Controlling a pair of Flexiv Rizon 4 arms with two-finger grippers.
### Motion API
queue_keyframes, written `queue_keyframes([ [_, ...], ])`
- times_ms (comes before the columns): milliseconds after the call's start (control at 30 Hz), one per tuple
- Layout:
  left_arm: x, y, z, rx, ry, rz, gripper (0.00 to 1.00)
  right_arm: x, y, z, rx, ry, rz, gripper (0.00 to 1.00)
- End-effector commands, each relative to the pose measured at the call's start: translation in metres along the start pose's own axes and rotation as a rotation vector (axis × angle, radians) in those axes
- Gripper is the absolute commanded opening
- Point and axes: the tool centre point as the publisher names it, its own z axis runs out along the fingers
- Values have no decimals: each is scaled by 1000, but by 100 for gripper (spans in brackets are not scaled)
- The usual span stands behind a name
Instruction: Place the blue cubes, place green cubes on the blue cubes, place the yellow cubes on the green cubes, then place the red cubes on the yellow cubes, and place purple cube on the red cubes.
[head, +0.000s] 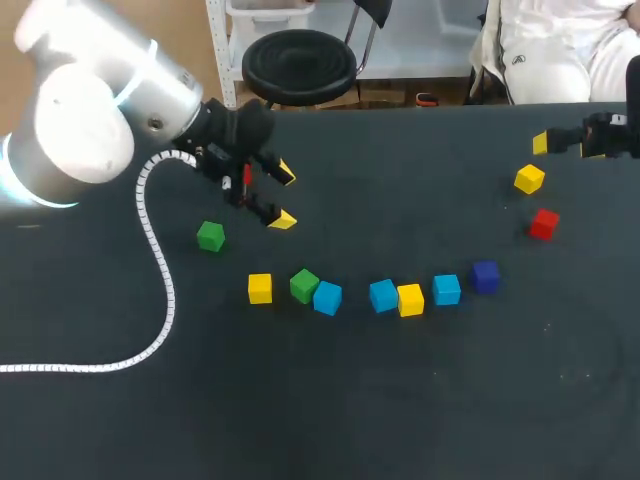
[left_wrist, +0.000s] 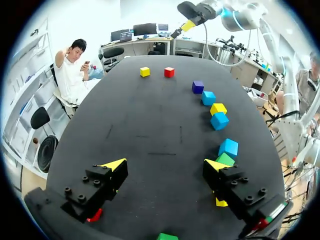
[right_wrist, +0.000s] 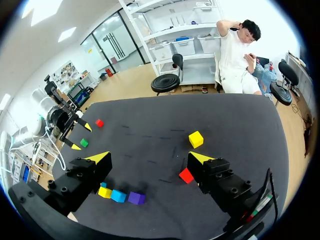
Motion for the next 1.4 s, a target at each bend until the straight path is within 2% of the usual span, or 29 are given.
queue_keyframes([
  [33,1,5,-7,0,9,-5,100,0,1,0,4,0,0,100],
  [200,9,13,-12,-25,7,-27,100,0,1,0,4,0,0,100],
  [567,8,24,-6,-36,2,-33,100,0,1,0,4,0,0,100],
  [633,7,24,-5,-19,-8,-32,100,0,1,0,4,0,0,100],
  [700,8,22,-6,16,-73,-32,100,0,1,0,4,0,0,100],
  [1400,8,22,-6,16,-73,-32,100,0,1,0,4,0,0,100],
])
